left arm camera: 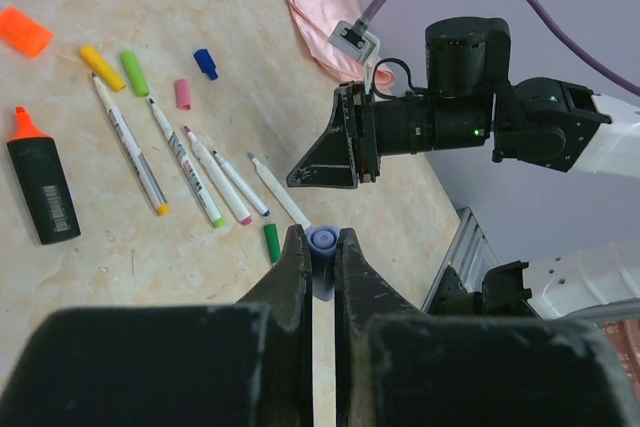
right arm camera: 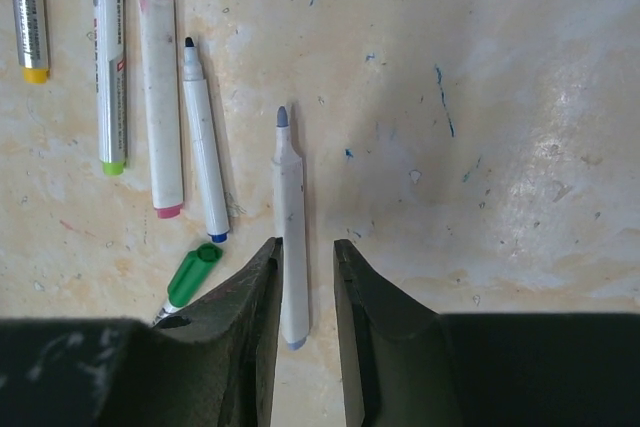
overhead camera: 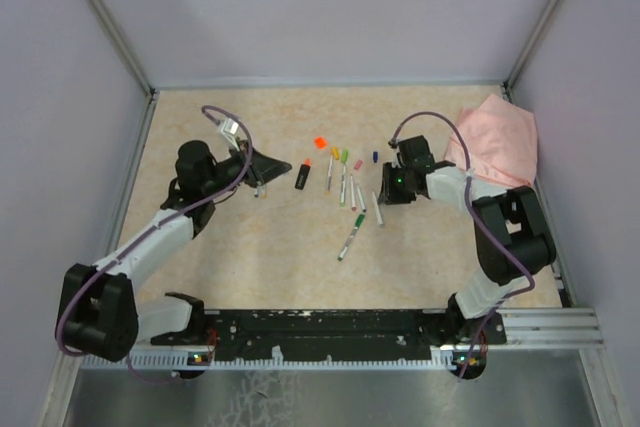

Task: Open the pen caps
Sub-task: Place the pen at the center of the board, then place the pen cap at the center of the board.

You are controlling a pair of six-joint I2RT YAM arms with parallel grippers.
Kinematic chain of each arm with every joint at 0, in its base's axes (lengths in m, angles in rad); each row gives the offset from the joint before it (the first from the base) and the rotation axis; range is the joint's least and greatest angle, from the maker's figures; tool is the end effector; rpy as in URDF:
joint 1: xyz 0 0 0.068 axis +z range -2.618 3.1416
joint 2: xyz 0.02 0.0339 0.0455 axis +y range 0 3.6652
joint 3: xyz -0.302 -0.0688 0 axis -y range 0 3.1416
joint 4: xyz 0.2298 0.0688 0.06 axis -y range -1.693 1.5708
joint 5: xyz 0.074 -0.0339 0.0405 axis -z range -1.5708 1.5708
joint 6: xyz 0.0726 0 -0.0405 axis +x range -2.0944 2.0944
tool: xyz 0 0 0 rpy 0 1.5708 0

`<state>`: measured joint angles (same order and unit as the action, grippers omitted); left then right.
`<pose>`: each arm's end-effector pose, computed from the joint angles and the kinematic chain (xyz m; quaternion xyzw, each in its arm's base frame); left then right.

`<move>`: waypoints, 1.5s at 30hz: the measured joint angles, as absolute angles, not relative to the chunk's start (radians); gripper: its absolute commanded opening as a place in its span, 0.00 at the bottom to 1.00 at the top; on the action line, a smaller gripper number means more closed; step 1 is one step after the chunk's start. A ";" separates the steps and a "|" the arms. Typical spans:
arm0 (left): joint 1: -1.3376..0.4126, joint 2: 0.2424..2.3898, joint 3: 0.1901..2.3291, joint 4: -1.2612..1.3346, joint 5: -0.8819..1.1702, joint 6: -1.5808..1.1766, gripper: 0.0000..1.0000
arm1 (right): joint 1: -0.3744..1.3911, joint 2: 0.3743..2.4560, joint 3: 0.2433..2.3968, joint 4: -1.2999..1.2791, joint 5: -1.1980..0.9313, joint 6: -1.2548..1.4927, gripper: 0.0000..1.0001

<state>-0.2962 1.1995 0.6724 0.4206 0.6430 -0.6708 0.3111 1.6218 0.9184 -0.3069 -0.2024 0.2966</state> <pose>0.2461 -0.1206 0.3171 0.0761 0.7326 -0.5029 0.4523 0.3065 0.1139 0.1893 -0.0349 0.9558 0.1750 0.2335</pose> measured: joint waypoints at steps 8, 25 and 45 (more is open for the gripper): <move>-0.296 1.288 0.682 0.429 0.717 -0.706 0.00 | 0.311 1.622 0.918 -0.302 -0.208 0.299 0.27; -0.482 1.509 0.887 0.332 0.622 -0.702 0.00 | 0.239 1.218 0.795 -0.175 -0.292 0.454 0.41; -0.800 2.320 1.995 -0.312 0.052 -0.556 0.00 | 0.131 0.995 0.707 -0.438 0.025 0.648 0.56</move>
<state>-0.7998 2.3196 1.9953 -0.3119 0.0525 -0.5560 0.1307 0.9955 0.7071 -0.4377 0.0250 0.6479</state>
